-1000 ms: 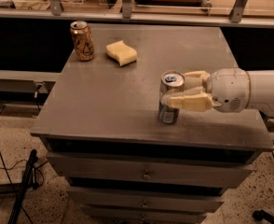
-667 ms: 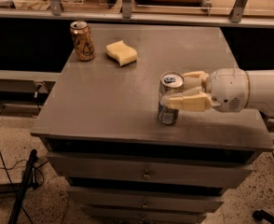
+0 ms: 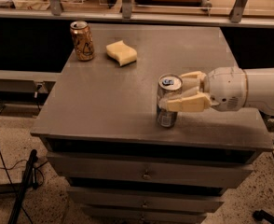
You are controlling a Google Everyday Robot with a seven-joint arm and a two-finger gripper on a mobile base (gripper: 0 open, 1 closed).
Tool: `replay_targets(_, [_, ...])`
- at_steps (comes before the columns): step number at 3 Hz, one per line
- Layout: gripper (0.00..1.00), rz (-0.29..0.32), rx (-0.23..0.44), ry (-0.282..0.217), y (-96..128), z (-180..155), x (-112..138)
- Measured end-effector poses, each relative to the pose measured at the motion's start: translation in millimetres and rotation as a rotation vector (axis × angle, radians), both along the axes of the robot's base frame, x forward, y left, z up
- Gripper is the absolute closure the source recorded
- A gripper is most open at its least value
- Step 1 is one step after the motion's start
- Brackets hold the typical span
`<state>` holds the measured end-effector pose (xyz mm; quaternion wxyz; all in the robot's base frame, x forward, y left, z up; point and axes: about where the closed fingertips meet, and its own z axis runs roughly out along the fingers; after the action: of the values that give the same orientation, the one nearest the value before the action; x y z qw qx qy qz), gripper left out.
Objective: Knock redbull can over
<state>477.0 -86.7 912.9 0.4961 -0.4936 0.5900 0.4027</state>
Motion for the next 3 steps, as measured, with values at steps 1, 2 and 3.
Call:
replay_targets(1, [1.00, 0.008, -0.075, 0.009, 7.7, 4.2, 7.7])
replay_targets(2, [1.00, 0.022, -0.268, 0.012, 27.2, 14.7, 28.6])
replay_targets(3, [1.00, 0.038, -0.471, -0.003, 47.3, 23.8, 44.5])
